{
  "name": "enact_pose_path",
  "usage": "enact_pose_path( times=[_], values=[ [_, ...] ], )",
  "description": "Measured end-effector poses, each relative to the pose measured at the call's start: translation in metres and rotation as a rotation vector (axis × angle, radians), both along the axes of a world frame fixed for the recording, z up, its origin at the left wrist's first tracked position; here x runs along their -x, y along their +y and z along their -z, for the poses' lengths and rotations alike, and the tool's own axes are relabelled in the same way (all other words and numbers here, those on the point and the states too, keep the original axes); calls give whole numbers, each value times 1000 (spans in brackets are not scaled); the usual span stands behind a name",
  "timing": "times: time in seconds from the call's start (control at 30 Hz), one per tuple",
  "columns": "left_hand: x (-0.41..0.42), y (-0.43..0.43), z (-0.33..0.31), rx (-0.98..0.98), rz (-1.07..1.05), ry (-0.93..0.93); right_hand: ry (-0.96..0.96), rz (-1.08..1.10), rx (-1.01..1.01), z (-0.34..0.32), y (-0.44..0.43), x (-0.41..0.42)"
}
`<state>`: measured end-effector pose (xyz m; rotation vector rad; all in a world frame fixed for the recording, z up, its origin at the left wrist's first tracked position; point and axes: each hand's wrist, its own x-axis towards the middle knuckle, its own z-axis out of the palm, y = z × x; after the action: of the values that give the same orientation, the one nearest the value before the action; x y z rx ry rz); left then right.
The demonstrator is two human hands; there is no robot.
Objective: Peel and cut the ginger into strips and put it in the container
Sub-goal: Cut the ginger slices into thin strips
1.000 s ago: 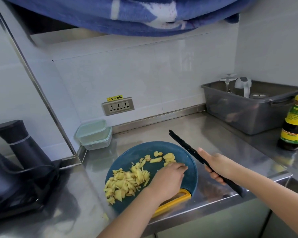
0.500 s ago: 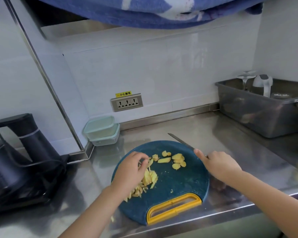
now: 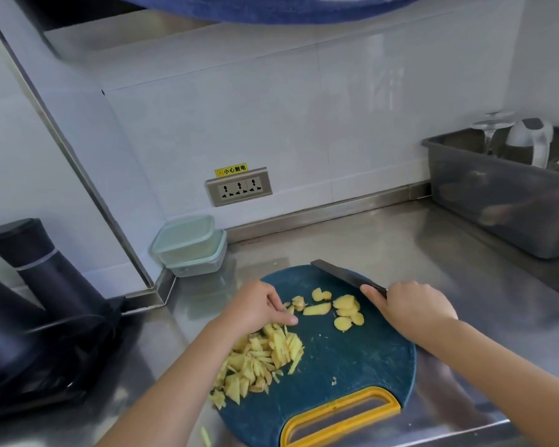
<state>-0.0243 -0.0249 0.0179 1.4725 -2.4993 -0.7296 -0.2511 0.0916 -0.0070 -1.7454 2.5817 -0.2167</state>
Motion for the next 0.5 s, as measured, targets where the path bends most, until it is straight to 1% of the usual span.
enact_pose_path(
  times=[0.13,0.2,0.27,0.3,0.4,0.5],
  values=[
    [-1,-4,-4,33,115,-57,81,4,-17,0,-4,-6],
    [-5,-5,-6,26,134,-60,102,10,0,1,-4,-7],
    [-7,-5,-7,49,122,-56,86,11,0,3,-4,-6],
    [-8,-4,-8,73,110,-35,61,15,-2,3,-5,-4],
    [2,6,-12,178,94,106,13,25,-9,5,-7,0],
    [24,17,-7,313,166,141,-6,17,-2,5,-8,1]
  ],
)
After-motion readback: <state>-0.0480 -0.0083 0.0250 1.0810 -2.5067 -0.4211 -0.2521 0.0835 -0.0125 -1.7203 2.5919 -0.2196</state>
